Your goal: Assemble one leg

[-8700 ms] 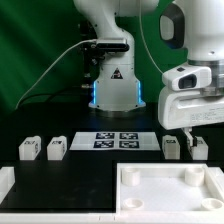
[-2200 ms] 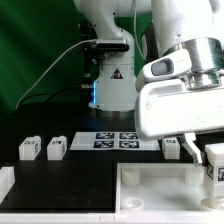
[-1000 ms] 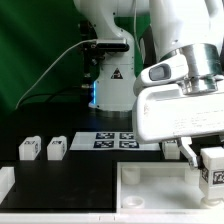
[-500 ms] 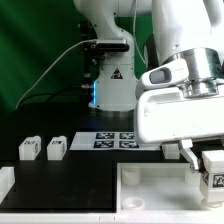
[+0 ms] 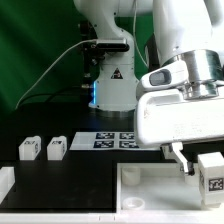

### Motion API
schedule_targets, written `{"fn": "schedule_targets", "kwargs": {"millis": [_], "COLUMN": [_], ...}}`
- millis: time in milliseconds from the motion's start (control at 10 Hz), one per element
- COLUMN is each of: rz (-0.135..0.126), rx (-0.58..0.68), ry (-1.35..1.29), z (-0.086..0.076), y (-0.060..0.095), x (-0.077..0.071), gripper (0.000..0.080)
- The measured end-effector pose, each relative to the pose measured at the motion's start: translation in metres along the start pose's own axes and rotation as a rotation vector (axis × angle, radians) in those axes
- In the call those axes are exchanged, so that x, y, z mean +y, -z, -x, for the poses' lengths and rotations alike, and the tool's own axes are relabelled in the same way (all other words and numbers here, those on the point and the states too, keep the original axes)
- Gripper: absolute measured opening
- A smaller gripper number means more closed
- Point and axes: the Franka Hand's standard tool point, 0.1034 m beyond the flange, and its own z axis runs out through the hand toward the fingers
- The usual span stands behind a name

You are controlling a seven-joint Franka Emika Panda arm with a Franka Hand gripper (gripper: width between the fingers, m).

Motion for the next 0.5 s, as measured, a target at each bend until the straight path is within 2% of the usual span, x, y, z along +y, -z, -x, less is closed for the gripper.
{"fn": "schedule_targets", "kwargs": {"millis": [100, 500], "rz": [0.000, 0.000], "rx": [0.000, 0.000], "ry": [0.000, 0.000], "z": [0.0000, 0.0001], "y": [0.0000, -0.0001], "x": [0.0000, 0.0001], "gripper": [0.0632, 0.0649]}}
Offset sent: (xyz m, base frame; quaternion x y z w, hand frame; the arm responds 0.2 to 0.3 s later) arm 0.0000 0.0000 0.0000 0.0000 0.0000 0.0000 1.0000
